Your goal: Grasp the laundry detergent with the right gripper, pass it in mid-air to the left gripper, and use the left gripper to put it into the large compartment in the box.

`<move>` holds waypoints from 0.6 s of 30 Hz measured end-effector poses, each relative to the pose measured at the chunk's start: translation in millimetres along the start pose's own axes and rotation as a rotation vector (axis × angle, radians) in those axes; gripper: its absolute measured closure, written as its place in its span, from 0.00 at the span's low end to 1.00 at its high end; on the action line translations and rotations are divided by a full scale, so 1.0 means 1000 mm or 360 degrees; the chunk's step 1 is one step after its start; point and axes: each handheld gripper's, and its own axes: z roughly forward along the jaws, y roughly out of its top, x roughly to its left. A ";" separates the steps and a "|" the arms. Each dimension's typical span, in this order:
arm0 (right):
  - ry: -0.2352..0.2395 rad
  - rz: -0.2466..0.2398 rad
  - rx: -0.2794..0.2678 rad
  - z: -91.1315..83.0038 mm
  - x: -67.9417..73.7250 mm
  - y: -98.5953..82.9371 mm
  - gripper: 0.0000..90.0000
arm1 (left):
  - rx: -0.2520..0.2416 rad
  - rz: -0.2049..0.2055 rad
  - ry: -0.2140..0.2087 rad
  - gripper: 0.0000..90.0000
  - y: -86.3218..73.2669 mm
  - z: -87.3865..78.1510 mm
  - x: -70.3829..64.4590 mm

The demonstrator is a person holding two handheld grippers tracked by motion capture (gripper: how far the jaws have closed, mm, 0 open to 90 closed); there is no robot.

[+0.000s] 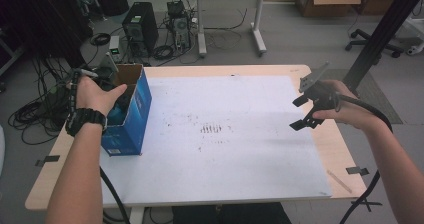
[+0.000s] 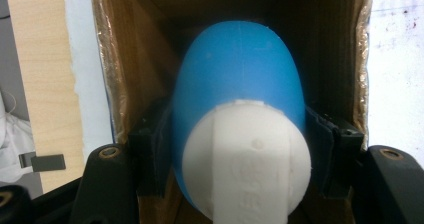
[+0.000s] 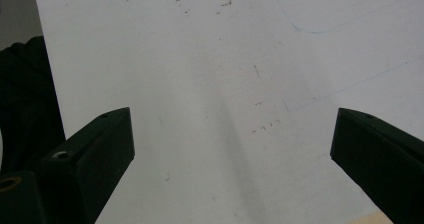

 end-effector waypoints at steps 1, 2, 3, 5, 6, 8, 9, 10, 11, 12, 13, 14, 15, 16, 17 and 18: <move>0.0003 -0.0001 0.0001 0.000 0.000 0.000 0.04 | 0.0004 0.0006 -0.0001 0.42 0.000 0.000 0.000; 0.0003 -0.0001 0.0000 0.000 0.000 0.000 0.04 | 0.0005 0.0008 0.0000 0.42 0.000 0.000 0.000; 0.0005 -0.0001 -0.0002 0.000 0.001 0.001 0.04 | 0.0004 0.0008 0.0000 0.42 0.000 0.000 0.000; 0.0004 -0.0001 -0.0002 0.000 0.001 0.001 0.04 | -0.0003 0.0007 0.0004 0.42 0.000 0.001 -0.001; 0.0006 -0.0004 -0.0003 0.000 0.001 0.001 0.04 | -0.0001 0.0008 0.0005 0.42 0.000 0.001 -0.001; 0.0006 -0.0003 -0.0001 0.000 0.001 0.001 0.04 | 0.0003 0.0013 0.0006 0.42 0.000 0.001 -0.001; 0.0007 -0.0002 -0.0001 0.000 0.001 0.001 0.04 | 0.0005 0.0010 0.0007 0.42 0.000 0.001 -0.001; 0.0008 -0.0003 -0.0001 0.000 0.001 0.001 0.04 | 0.0008 0.0012 0.0009 0.42 0.000 0.001 -0.001; 0.0008 -0.0003 0.0001 0.000 0.001 0.000 0.04 | 0.0012 0.0015 0.0012 0.41 -0.001 0.001 -0.001; 0.0010 -0.0003 0.0001 0.000 0.001 0.000 0.04 | 0.0013 0.0018 0.0018 0.41 0.000 0.000 -0.002; 0.0012 -0.0003 0.0002 0.000 0.002 0.000 0.04 | 0.0011 0.0026 0.0025 0.41 0.000 0.000 -0.002; 0.0012 -0.0005 0.0003 0.001 0.002 0.000 0.04 | 0.0014 0.0028 0.0031 0.41 0.000 0.000 -0.003; 0.0010 -0.0005 0.0005 0.001 0.002 -0.001 0.04 | 0.0014 0.0033 0.0037 0.41 0.000 -0.001 -0.003; 0.0012 -0.0006 0.0008 0.001 0.002 -0.001 0.04 | 0.0001 0.0034 0.0038 0.41 0.000 -0.003 -0.003; 0.0014 -0.0007 0.0008 0.001 0.003 -0.001 0.04 | -0.0008 0.0026 0.0038 0.40 -0.001 -0.004 -0.003; 0.0017 -0.0005 0.0006 0.001 0.003 -0.002 0.04 | -0.0003 0.0029 0.0038 0.38 -0.001 -0.006 -0.003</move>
